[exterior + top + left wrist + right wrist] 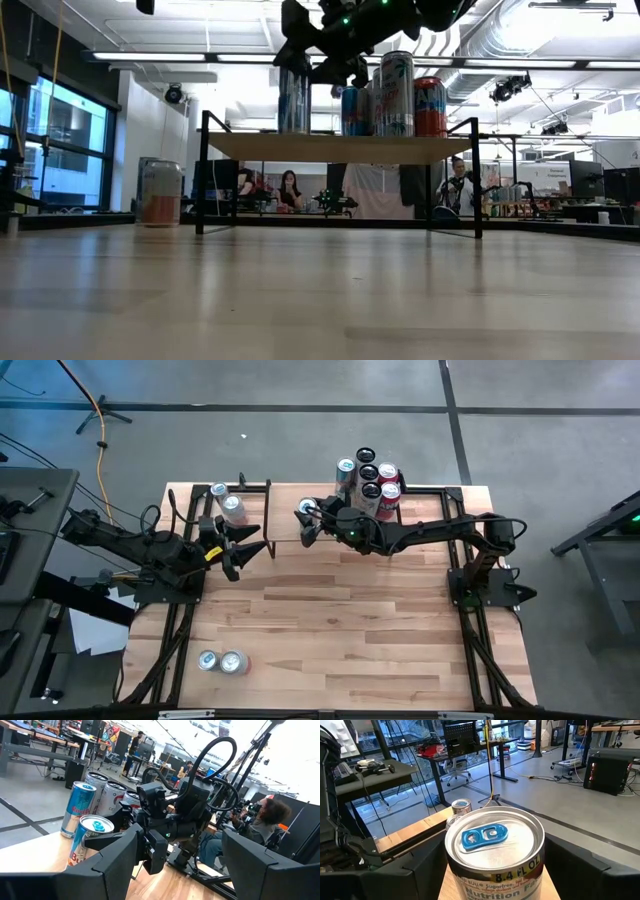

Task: Place canned beverage on shelf
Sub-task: Put the top right blue soda can on the shelf aligned with the blue soda can

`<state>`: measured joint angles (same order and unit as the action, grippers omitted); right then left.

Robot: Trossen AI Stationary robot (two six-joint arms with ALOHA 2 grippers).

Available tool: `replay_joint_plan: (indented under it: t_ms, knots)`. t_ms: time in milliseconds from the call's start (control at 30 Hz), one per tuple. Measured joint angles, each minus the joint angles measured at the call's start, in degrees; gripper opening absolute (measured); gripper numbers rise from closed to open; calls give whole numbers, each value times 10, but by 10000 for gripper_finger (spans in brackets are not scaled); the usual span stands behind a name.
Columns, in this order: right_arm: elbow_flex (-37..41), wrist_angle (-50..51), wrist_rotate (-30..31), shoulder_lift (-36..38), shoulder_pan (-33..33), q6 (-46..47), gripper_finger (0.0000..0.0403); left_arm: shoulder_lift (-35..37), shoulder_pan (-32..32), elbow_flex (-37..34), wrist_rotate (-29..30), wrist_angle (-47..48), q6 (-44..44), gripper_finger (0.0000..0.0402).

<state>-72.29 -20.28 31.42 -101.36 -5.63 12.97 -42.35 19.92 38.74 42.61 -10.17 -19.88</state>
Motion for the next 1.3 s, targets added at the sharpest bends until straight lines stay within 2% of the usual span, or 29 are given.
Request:
replay_joint_plan:
  t_ms: [1100,1300]
  knots:
    - [0,11,-1,0,0,3,292,0,0,0,0,16,0,247]
    - [0,21,0,0,0,15,328,0,0,0,0,16,0,247]
